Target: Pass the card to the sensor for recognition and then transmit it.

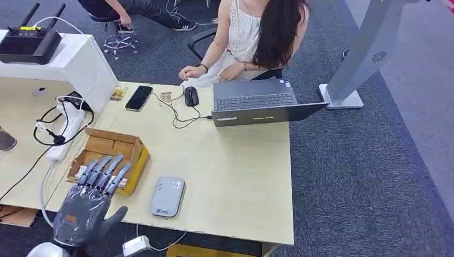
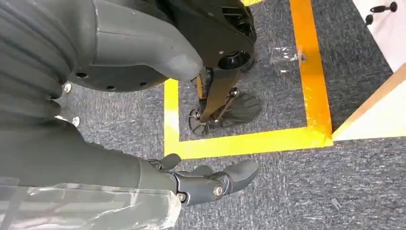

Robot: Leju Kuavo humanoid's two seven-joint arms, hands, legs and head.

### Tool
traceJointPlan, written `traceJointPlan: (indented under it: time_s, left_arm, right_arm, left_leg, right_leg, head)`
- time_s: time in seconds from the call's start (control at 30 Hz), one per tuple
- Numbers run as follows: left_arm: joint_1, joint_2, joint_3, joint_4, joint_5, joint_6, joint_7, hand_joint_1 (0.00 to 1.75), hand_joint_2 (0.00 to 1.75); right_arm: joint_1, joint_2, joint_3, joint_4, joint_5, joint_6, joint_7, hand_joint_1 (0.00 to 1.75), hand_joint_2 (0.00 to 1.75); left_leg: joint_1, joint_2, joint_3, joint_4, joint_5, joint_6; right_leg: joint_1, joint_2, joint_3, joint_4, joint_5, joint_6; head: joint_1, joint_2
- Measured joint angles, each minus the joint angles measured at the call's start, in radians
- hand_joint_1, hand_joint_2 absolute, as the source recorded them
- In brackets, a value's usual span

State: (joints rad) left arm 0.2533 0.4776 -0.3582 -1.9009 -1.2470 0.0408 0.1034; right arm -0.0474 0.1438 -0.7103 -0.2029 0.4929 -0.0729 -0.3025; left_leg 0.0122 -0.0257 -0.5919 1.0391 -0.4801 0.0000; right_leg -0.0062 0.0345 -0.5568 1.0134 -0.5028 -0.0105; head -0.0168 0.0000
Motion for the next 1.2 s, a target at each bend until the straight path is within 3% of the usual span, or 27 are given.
traceJointPlan:
  time_s: [0.13,0.37,0.77,1.2]
  left_arm:
    - [0.007,0.017,0.000,0.020,0.032,-0.017,0.031,0.00,1.75]
    - [-0.014,0.003,0.016,0.113,0.045,-0.011,0.053,0.00,1.75]
    - [-0.046,-0.108,0.093,0.224,-0.008,0.072,0.040,0.00,1.75]
    - [-0.075,-0.174,0.151,0.300,-0.026,0.076,0.040,0.00,1.75]
  right_arm:
    - [0.000,0.000,-0.003,0.000,0.015,0.001,0.000,0.00,1.75]
    - [-0.003,0.000,-0.003,0.000,0.038,0.014,0.003,0.00,1.75]
    - [-0.005,-0.001,-0.003,0.000,0.069,0.017,0.009,0.00,1.75]
    - [-0.006,-0.001,-0.003,0.000,0.092,0.025,0.019,0.00,1.75]
  left_leg:
    - [0.000,-0.001,0.000,0.000,0.000,0.000]
    - [0.000,-0.001,0.000,0.000,0.001,0.000]
    - [0.000,-0.001,0.000,0.000,0.001,0.000]
    - [0.000,-0.001,0.000,0.000,0.001,0.000]
  right_leg:
    - [0.000,-0.001,0.001,0.000,0.000,0.000]
    - [0.000,-0.001,0.000,0.000,0.000,0.000]
    - [0.000,-0.001,0.000,0.000,0.000,0.000]
    - [0.000,-0.001,0.000,0.000,0.000,0.000]
  head:
    - [0.000,0.000]
    - [0.000,0.000]
    - [0.000,0.000]
    - [0.000,0.000]
